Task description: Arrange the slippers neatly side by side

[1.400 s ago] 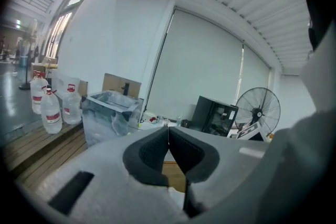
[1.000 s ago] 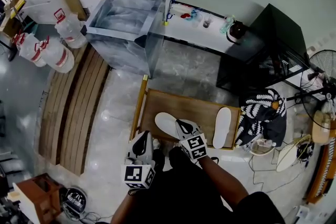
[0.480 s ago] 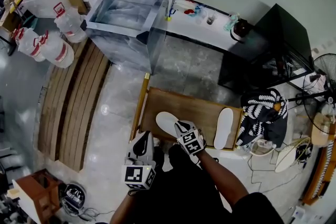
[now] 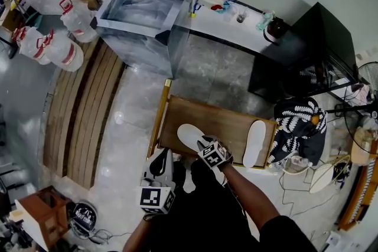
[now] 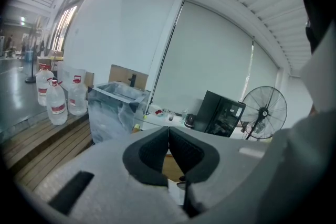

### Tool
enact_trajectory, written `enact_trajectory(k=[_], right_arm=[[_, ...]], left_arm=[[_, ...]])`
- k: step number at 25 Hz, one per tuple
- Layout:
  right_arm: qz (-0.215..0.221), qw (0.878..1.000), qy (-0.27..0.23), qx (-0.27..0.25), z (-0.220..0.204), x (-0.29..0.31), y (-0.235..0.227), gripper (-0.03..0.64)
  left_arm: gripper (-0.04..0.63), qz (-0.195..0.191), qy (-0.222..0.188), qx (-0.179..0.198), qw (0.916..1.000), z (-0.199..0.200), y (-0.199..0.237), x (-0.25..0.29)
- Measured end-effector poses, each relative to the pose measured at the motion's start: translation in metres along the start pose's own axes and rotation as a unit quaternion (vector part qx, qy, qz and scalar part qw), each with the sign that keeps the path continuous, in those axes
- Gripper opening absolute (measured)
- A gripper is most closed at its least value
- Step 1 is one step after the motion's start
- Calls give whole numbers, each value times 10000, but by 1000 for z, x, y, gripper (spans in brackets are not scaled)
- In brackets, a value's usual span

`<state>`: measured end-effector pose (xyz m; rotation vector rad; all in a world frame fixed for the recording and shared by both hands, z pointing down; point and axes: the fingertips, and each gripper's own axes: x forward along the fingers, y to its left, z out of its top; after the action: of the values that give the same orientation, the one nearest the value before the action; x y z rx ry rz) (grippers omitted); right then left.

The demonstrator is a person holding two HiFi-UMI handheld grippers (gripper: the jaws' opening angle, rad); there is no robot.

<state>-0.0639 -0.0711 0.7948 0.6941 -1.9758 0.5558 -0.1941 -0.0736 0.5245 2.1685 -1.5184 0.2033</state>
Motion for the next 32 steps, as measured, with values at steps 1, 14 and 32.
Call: enact_trajectory(k=[1,14,32], right_arm=[[10,10000,58,-40,-4,3,0,89],[-32,9978,595,-284,-28,34,0,101],[-8,9983,553,-193,-24,30,3,29]], left_arm=[[17,-9,12,4,10000,-1,0,0],[17,-6,177,-21,9998,-7,9,5],[17,-69,167,-35,9998,-10,13,6]])
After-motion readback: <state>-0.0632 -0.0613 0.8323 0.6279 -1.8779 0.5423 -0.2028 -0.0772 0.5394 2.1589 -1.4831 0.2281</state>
